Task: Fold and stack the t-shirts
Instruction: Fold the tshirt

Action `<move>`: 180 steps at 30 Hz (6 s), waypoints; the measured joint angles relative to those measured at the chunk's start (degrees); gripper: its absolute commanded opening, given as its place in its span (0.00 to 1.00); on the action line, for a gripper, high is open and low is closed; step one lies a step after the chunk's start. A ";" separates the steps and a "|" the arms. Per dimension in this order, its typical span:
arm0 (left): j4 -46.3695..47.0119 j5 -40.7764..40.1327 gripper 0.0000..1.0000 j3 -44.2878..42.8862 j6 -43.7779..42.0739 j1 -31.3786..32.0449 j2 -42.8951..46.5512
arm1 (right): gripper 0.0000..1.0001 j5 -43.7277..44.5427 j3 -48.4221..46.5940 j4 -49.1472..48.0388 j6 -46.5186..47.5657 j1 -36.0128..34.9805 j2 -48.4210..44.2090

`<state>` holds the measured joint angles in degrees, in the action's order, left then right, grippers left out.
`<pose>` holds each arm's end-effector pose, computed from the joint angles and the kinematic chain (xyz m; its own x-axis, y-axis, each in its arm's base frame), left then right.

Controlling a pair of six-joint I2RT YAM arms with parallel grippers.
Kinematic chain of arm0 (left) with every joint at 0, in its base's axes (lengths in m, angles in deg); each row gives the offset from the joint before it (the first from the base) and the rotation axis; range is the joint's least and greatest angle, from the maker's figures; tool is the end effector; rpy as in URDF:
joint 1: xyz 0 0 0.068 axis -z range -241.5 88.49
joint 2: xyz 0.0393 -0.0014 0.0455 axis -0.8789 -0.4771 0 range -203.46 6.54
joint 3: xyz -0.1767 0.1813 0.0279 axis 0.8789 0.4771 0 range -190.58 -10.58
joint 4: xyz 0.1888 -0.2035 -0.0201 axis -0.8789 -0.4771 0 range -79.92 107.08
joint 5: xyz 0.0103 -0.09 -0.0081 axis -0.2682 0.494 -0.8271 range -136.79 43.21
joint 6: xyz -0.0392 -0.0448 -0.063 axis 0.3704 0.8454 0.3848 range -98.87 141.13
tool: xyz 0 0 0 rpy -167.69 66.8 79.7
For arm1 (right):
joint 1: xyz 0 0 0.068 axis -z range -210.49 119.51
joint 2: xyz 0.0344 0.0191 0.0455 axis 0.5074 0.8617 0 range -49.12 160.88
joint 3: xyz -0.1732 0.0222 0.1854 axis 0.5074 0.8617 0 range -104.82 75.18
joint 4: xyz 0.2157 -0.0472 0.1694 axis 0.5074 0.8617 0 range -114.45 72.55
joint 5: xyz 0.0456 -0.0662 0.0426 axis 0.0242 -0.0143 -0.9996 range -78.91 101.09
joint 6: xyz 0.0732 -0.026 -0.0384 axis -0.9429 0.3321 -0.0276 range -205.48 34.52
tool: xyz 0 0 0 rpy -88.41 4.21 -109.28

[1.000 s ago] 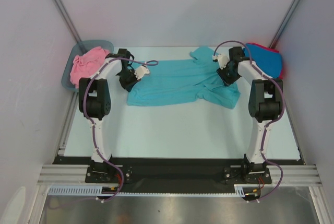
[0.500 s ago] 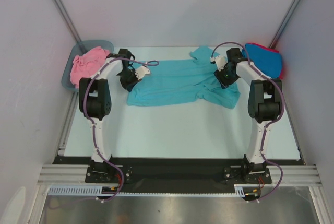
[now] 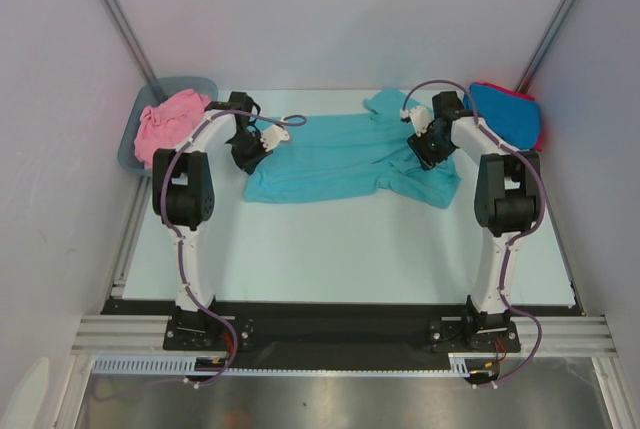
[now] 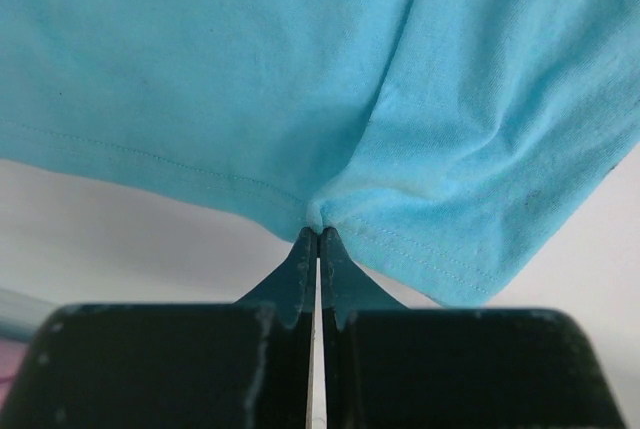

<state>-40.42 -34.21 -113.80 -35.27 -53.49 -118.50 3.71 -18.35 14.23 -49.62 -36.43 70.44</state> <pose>0.4480 -0.0799 0.1260 -0.3919 0.8761 -0.2808 0.9079 0.4176 0.0360 0.4640 0.0582 0.1297 -0.6367 -0.6503 -0.4143 -0.6541 0.7401 -0.1563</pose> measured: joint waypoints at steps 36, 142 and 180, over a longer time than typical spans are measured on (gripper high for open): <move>-0.02 -0.42 0.00 -0.83 0.00 0.35 -0.09 | 0.00 -4.20 1.99 5.14 -1.33 -4.66 -10.43; 2.67 -2.36 0.00 -0.35 2.03 1.31 1.09 | 0.06 -17.46 24.15 13.44 -6.73 2.89 -10.47; 3.54 -4.50 0.00 -0.04 2.34 1.68 2.60 | 0.26 -0.50 8.90 18.01 4.72 3.32 -16.94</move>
<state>-36.88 -38.71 -113.85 -32.93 -51.81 -115.90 3.21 -9.46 32.24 -44.90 -33.10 53.50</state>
